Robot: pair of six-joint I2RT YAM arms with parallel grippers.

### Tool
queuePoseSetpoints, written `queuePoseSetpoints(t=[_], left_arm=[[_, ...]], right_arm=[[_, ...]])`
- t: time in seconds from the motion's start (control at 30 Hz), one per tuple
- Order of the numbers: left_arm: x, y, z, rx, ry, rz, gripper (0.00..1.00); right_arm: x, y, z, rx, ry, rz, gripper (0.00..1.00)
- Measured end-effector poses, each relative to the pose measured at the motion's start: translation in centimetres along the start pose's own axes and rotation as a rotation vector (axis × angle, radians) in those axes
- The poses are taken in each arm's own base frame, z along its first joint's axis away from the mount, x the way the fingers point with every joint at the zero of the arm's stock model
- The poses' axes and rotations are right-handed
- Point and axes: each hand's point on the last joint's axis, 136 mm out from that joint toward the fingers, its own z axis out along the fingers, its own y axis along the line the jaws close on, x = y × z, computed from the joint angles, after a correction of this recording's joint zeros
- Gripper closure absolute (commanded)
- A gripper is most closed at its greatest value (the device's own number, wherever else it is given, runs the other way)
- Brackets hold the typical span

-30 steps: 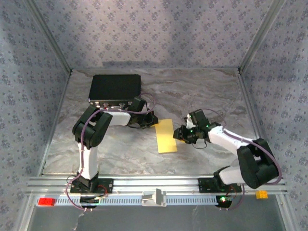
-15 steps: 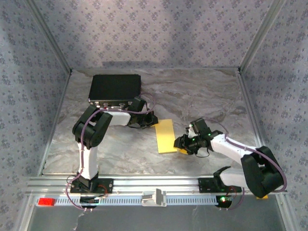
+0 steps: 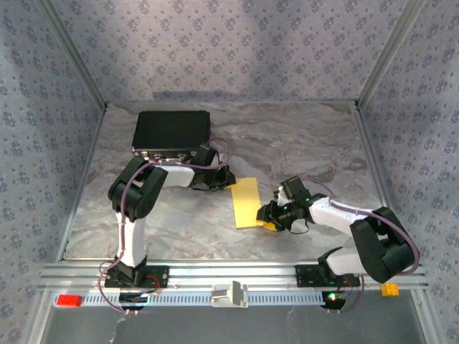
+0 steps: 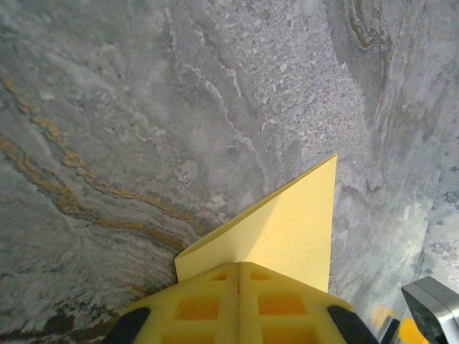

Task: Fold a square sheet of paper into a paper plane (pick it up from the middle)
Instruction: First fold the square sheet of paper in half at the center of the table.

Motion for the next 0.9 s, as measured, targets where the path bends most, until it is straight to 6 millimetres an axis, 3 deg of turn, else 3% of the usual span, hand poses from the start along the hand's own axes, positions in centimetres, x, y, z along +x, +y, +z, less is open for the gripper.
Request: queuePoseSetpoints(t=[0.47, 0.9], left_arm=[[0.0, 0.0, 0.0, 0.0, 0.0, 0.0, 0.94], [0.0, 0.0, 0.0, 0.0, 0.0, -0.001, 0.94]], right_arm=[[-0.1, -0.3, -1.1, 0.025, -0.039, 0.001, 0.58], [-0.2, -0.2, -0.4, 0.003, -0.014, 0.005, 0.58]])
